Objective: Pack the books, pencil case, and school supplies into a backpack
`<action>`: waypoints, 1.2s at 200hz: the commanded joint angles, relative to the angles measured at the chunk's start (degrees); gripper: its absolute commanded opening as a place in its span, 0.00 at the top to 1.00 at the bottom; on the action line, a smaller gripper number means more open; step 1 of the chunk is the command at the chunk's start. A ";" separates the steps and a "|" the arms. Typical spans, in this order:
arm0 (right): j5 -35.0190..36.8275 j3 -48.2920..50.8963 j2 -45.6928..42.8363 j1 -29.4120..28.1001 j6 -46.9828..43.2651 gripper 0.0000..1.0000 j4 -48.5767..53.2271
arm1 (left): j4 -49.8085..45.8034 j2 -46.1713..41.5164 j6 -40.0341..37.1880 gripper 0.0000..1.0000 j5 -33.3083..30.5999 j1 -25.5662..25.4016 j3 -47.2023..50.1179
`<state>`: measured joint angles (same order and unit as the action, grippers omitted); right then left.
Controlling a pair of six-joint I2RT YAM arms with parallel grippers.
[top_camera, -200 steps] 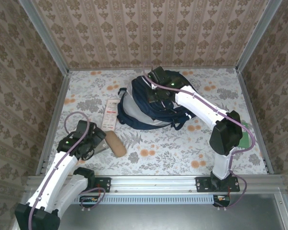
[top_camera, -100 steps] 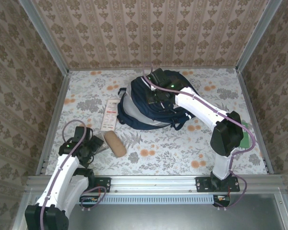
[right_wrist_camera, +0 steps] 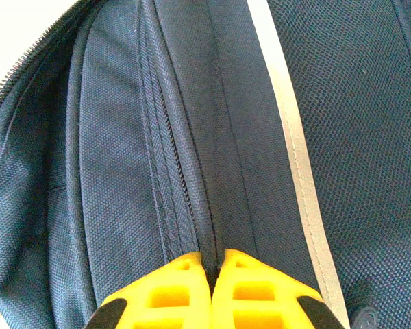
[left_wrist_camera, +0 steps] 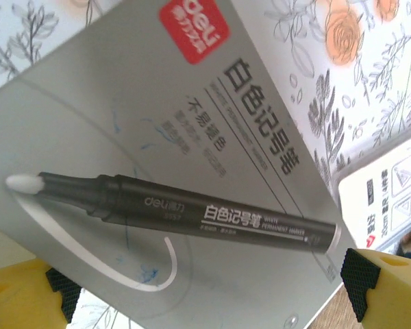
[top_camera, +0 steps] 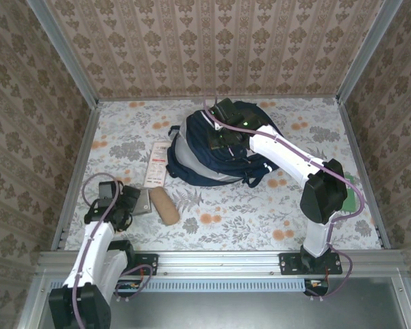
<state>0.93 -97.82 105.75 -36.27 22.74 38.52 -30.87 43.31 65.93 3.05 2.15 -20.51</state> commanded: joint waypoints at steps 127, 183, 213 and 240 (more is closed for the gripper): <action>-2.53 1.42 -3.19 -0.91 2.09 1.00 -3.25 | 1.73 30.80 -26.01 0.00 3.33 -2.65 -20.40; -2.69 1.79 -3.60 -0.91 2.22 1.00 -3.67 | -6.49 33.30 -22.79 0.00 -6.25 -11.01 -22.67; -3.16 2.28 -3.76 -0.91 2.59 1.00 -4.08 | -8.85 36.68 -21.86 0.00 -8.94 -13.13 -25.47; -2.99 3.14 -4.15 -0.91 2.61 1.00 -4.41 | -9.80 38.81 -20.46 0.00 -10.78 -15.58 -28.00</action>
<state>0.05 -95.13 105.23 -36.40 24.05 36.05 -37.17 80.51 43.64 -3.70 -11.70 -46.06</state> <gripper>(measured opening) 0.065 0.999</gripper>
